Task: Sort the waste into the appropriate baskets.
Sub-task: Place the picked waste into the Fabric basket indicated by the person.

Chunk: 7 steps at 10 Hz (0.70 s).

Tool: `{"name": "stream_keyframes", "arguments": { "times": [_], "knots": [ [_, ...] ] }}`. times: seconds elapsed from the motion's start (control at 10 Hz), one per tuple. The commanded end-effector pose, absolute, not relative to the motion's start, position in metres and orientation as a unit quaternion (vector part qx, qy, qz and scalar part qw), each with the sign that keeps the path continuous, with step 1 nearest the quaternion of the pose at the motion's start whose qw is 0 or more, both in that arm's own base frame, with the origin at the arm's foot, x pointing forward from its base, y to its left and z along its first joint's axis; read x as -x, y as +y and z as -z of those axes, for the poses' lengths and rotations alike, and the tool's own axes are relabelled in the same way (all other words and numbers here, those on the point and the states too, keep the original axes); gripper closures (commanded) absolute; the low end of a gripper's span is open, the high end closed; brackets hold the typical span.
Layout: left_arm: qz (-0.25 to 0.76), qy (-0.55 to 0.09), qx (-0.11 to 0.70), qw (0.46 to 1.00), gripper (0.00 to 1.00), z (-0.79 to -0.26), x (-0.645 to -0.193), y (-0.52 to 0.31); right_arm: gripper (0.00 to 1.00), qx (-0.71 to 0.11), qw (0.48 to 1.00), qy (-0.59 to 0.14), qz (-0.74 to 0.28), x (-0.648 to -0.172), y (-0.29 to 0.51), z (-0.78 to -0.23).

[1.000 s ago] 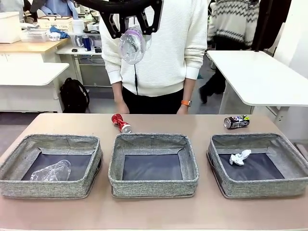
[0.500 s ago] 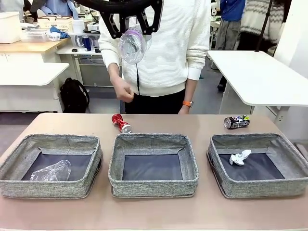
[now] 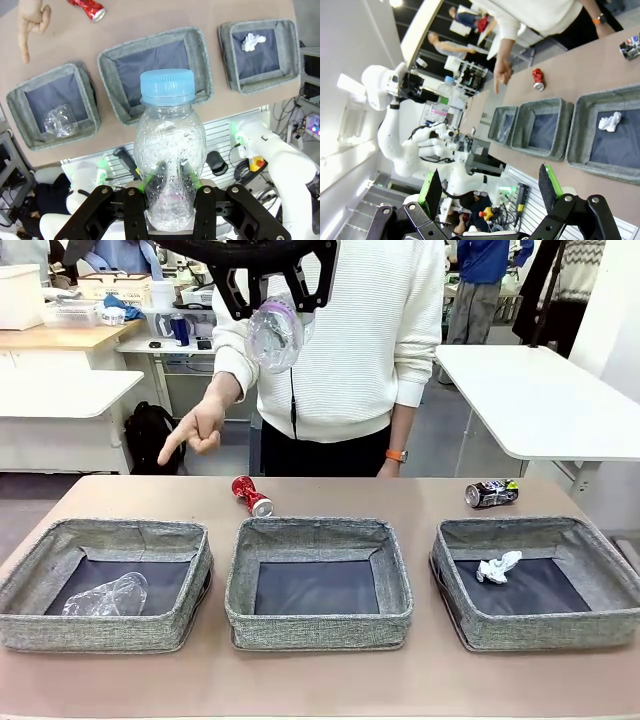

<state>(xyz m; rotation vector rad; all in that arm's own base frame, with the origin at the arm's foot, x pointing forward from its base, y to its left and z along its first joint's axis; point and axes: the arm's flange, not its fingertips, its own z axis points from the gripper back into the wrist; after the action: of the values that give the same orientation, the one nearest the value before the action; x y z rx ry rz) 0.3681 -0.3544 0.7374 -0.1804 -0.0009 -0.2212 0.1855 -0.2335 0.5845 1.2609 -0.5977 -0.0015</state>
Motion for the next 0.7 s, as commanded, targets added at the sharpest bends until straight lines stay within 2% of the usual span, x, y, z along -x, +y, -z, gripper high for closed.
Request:
{"name": "stream_keyframes", "arguments": {
  "times": [0.0,0.5,0.6],
  "knots": [
    [0.112,-0.005,0.086,0.99,0.8,-0.739,-0.367,-0.35,0.0,-0.584,0.762,-0.28,-0.003,-0.185,-0.232,-0.585],
    [0.11,0.0,0.09,0.99,0.8,-0.737,-0.368,-0.354,0.0,-0.584,0.762,-0.28,-0.003,-0.185,-0.232,-0.585],
    [0.067,-0.046,0.054,0.995,0.8,-0.718,-0.366,-0.328,0.0,-0.584,0.762,-0.28,-0.003,-0.185,-0.232,-0.585]
  ]
}}
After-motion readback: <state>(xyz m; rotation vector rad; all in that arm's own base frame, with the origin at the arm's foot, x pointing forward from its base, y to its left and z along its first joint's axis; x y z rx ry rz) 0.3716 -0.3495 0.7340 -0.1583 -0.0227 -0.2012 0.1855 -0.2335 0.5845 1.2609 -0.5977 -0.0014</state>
